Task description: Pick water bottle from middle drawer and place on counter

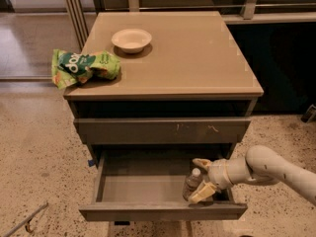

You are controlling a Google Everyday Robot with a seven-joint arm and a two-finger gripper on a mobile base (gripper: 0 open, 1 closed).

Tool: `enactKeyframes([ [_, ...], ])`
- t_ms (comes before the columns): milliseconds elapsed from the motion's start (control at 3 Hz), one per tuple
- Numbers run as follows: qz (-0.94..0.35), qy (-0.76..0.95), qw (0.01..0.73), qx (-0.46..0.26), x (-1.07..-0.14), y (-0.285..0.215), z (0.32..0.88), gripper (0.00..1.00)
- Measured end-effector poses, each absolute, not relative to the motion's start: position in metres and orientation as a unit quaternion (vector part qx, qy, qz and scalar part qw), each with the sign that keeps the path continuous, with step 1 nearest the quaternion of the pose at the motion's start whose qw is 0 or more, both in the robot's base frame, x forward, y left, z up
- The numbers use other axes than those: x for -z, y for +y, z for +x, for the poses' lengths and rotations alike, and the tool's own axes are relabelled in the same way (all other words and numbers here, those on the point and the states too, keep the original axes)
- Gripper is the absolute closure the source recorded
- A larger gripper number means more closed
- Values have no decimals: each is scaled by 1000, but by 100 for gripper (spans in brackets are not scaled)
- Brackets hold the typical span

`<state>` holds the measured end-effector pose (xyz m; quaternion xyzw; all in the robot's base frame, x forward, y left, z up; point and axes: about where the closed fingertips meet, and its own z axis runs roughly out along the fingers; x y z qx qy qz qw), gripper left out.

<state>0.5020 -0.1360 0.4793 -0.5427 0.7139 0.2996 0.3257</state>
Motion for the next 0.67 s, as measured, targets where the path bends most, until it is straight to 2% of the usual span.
enactKeyframes([
  [333, -543, 714, 326, -300, -479, -136, 502, 35],
  [667, -543, 714, 326, -300, -479, -136, 502, 58],
])
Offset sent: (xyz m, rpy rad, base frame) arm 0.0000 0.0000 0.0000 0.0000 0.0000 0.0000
